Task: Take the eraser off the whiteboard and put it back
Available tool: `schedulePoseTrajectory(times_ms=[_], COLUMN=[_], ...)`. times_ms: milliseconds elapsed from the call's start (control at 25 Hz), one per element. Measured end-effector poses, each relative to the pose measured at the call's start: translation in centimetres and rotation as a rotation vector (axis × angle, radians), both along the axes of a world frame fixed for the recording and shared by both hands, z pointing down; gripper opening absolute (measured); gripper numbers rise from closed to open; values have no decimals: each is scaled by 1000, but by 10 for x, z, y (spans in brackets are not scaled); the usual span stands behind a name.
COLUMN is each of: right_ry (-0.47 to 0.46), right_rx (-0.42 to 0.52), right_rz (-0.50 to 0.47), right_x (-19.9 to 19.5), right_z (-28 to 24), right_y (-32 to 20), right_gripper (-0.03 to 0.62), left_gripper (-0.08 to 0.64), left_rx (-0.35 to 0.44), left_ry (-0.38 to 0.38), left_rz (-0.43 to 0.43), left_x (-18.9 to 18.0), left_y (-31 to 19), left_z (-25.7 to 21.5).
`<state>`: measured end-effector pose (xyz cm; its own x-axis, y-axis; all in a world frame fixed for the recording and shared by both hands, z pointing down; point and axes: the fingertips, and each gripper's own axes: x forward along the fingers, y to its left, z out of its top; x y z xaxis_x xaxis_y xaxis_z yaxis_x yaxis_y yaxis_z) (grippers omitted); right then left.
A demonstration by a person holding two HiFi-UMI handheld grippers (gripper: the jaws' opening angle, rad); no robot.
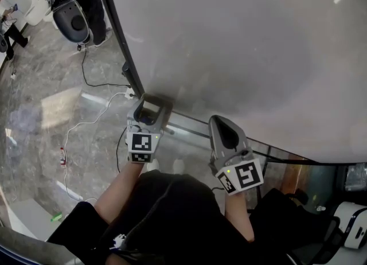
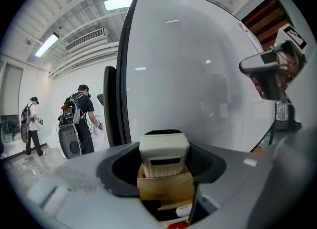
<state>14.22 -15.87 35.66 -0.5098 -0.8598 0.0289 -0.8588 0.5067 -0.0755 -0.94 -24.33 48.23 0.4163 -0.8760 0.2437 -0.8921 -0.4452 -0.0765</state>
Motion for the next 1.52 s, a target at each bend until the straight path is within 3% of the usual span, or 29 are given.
schedulePoseTrajectory(times_ms=[280, 480, 600, 1000, 1240, 1400, 1520], right_ry=[1, 2, 2, -5, -14, -23, -29], right_rx=[1, 0, -1, 11, 17, 19, 20], right_rz=[0, 5, 6, -4, -15, -27, -37], right_x=[0, 2, 2, -4, -10, -16, -20], right_z=[-1, -1, 0, -2, -3, -1, -1], right_y=[1, 2, 3, 9, 10, 9, 8], right_gripper=[9, 9, 9, 9, 9, 9, 9], left_gripper=[278, 282, 316, 327, 319, 308, 299], left_rx=[-22, 6, 6, 28, 50, 79, 83], left_ry=[26, -10, -17, -50, 12, -11, 26], left_rz=[4, -18, 2, 33, 23, 69, 65], left_x=[2, -4, -5, -9, -9, -8, -8], left_y=[2, 2, 3, 11, 20, 28, 34], left_z=[-1, 3, 7, 4, -18, -27, -40])
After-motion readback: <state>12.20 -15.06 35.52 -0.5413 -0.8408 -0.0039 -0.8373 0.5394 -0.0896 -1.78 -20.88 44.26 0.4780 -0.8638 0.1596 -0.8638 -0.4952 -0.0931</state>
